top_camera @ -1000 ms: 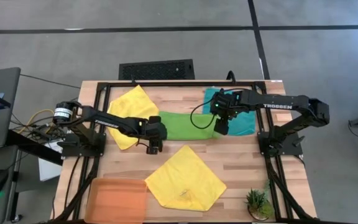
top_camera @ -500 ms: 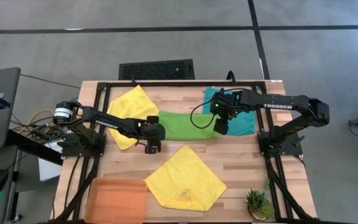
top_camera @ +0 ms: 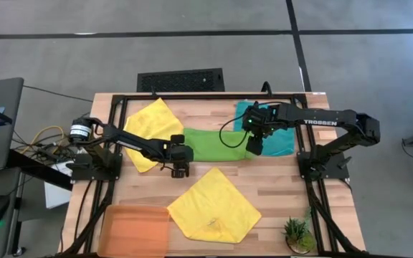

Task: Fold microfiber towels
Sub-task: Fold the green microfiber towel

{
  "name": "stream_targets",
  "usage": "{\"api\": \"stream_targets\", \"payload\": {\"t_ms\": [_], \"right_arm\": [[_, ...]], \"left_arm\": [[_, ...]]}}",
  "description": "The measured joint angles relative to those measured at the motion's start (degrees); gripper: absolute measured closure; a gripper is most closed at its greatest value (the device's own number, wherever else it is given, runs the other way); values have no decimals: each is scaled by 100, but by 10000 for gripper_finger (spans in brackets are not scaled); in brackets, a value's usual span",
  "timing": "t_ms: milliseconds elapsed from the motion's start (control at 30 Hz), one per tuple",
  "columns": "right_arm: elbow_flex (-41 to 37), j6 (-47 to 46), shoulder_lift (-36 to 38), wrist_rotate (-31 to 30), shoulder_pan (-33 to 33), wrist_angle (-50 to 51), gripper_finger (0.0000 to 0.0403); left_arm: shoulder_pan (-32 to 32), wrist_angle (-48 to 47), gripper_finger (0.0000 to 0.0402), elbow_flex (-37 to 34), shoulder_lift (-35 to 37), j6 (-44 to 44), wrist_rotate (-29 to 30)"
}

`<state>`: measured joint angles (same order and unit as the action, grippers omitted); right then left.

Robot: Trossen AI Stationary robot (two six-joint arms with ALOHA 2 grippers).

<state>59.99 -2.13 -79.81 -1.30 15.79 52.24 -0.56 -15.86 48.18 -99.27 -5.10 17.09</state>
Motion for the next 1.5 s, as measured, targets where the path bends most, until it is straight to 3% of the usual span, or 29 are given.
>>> {"api": "stream_targets", "payload": {"t_ms": [100, 267, 333, 533, 700, 967, 1133, 1500], "right_arm": [[0, -2, 2, 0, -2, 9, 175], [0, 44, 12, 0, -2, 266, 175], [2, 45, 51, -1, -1, 381, 175], [2, 61, 48, 0, -2, 429, 175], [2, 61, 48, 0, -2, 449, 175], [0, 44, 314, -11, 0, 731, 175], [2, -63, 663, -15, 0, 755, 175], [-1, -455, 1377, -26, 0, 930, 175]], "left_arm": [[-3, -152, 271, 143, 15, -41, 16], [-43, -782, 373, 477, -28, -353, 221], [-83, -1049, 392, 664, -24, -221, 268], [-297, -2187, 399, 1271, -18, -37, 428], [-437, -2670, 400, 1861, -12, -674, 681], [-591, -2605, 401, 2680, -50, -2015, 552], [-598, -2060, 401, 2953, -304, -2644, 311], [-671, -1630, 401, 4279, -1410, -2980, 66]]}}
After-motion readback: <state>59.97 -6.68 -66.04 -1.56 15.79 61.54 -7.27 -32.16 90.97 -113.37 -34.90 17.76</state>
